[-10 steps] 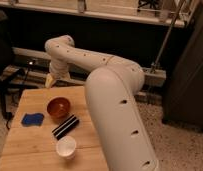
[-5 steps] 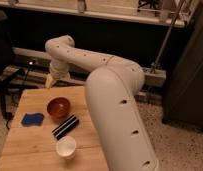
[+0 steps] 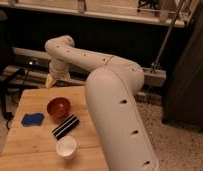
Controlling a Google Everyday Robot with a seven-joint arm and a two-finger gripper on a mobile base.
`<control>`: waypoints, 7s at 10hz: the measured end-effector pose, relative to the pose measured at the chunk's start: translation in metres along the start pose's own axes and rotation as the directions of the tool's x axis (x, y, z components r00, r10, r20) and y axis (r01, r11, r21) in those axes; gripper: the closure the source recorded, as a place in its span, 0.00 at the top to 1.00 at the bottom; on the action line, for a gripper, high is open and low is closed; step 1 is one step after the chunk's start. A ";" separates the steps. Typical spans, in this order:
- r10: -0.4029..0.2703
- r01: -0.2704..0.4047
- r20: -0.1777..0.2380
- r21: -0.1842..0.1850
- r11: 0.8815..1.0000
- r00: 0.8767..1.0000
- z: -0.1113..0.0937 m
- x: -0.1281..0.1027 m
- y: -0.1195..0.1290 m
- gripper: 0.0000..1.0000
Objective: Wipe the white sponge on the table
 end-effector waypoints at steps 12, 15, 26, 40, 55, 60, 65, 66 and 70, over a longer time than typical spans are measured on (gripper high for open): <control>-0.015 0.015 -0.003 0.009 1.000 1.000 0.001 0.000 0.000 0.80; -0.198 0.198 0.020 0.003 0.980 0.980 0.025 -0.018 0.041 0.80; -0.600 0.597 -0.018 -0.072 0.799 0.800 0.109 -0.004 0.178 0.80; -0.646 0.647 -0.124 -0.038 0.761 0.753 0.196 0.017 0.186 0.56; -0.703 0.694 -0.175 -0.121 0.710 0.689 0.215 -0.008 0.195 0.28; -0.643 0.654 -0.232 -0.040 0.756 0.730 0.212 -0.034 0.153 0.28; -0.510 0.539 -0.316 0.004 0.843 0.800 0.192 0.006 0.088 0.28; -0.498 0.526 -0.340 -0.011 0.851 0.798 0.185 0.028 0.088 0.28; -0.522 0.525 -0.357 -0.097 0.846 0.775 0.151 0.086 0.123 0.28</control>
